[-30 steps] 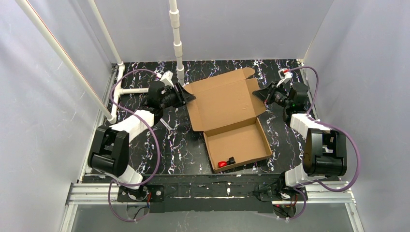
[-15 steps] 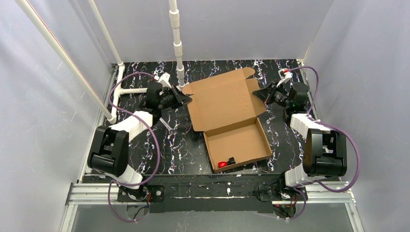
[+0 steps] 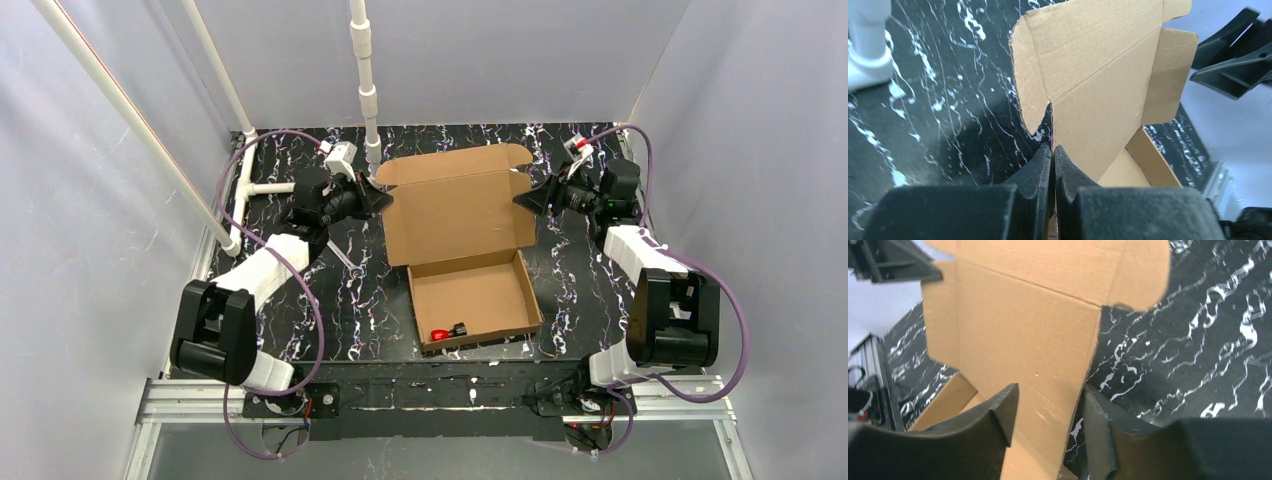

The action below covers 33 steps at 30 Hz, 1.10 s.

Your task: Fold the paper box

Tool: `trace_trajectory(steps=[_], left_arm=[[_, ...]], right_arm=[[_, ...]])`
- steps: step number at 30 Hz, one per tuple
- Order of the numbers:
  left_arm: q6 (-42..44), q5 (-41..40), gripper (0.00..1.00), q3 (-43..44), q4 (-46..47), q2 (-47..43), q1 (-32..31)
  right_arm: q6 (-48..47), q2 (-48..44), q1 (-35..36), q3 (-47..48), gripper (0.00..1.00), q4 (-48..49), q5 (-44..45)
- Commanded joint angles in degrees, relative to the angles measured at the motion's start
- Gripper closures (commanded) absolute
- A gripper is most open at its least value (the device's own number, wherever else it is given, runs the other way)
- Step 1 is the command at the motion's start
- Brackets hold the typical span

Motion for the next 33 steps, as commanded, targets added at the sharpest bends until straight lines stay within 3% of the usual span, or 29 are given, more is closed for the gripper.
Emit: trace_trajectory(steps=[1,4,8,11,16,19,23,26,33], left_arm=[[12.98,-1.06,1.0,1.25,0.9,-5.7,-0.35],[17.51,-0.94,1.0,0.5,0.94,-7.61,-0.37],[21.81,-0.36,1.0,-0.18,0.86,-9.34,-0.39],[23.18,-0.11,1.0,-0.53,0.87,-10.46,-0.41],[23.86,-0.21,1.0,-1.37,0.86,-12.01,-0.6],[23.37,-0.43,1.0,-1.67,0.91,-12.58,-0.9],[22.61,-0.98,1.0,-2.33,0.97,-13.42,-1.35],[22.3,-1.04,1.0,-2.74,0.95,-13.88,-1.66],[21.93,-1.7,1.0,-3.27,0.98,-14.45,-2.21]], right_arm=[[-13.42,-4.24,-0.44,6.91,0.35,-10.89,-11.67],[-17.43,-6.05,-2.56,9.2,0.22,-16.07,-13.48],[-16.16,-6.4,-7.33,11.03,0.21,-16.35,-12.93],[-15.31,-5.21,-9.54,12.13,0.27,-16.53,-10.93],[-14.43,-2.25,-9.06,12.54,0.56,-17.41,-6.78],[-16.82,0.46,-6.25,12.66,0.59,-20.28,-7.74],[-21.29,1.11,-2.01,10.77,0.53,-21.58,-10.29],[-24.95,0.29,0.61,9.58,0.42,-22.04,-11.85],[-39.33,-0.81,4.79,12.38,0.27,-35.53,-14.35]])
